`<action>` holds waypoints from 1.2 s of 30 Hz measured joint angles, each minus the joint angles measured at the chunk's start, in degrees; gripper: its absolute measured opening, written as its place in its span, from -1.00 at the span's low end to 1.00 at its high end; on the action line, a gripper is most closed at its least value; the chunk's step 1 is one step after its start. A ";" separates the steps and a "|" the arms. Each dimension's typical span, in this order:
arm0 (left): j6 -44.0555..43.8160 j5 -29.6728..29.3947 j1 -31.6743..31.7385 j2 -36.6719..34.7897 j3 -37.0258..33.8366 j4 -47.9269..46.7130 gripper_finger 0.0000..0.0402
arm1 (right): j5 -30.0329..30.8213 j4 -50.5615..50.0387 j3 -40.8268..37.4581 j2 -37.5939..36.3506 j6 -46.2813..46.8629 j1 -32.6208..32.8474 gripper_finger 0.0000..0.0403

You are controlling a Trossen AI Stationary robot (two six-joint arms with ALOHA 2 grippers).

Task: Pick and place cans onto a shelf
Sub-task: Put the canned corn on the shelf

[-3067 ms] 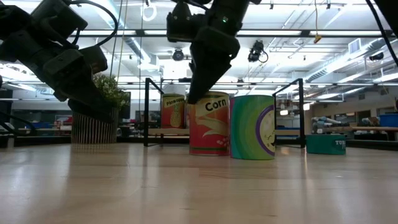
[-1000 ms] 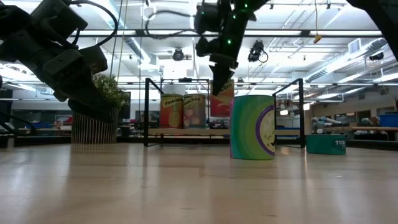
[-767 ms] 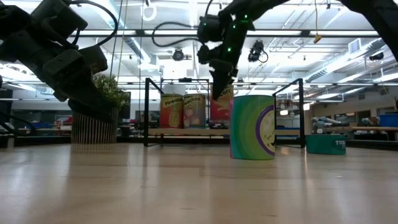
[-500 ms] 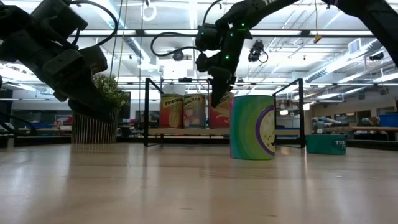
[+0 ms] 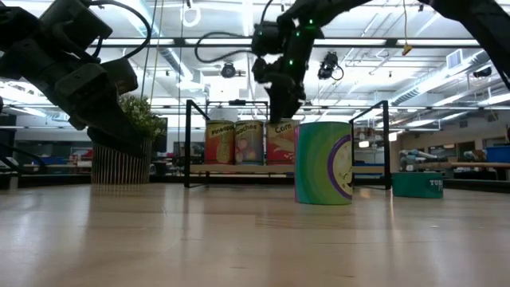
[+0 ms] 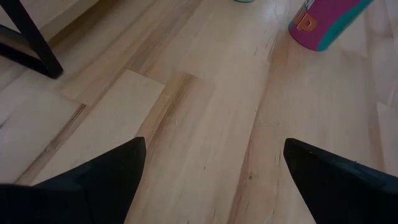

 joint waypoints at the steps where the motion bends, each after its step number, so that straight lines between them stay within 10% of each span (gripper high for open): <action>1: 0.00 -0.01 0.00 0.00 0.00 0.00 0.93 | 0.17 -0.76 1.19 0.00 0.15 0.06 0.96; 17: -0.28 0.23 0.00 -0.02 0.00 -1.33 0.93 | 14.65 -18.26 3.69 -0.71 5.34 5.32 0.93; 36: -1.14 0.25 0.00 0.00 0.00 -1.22 0.93 | 18.13 -0.06 -12.63 -4.00 7.60 4.13 0.83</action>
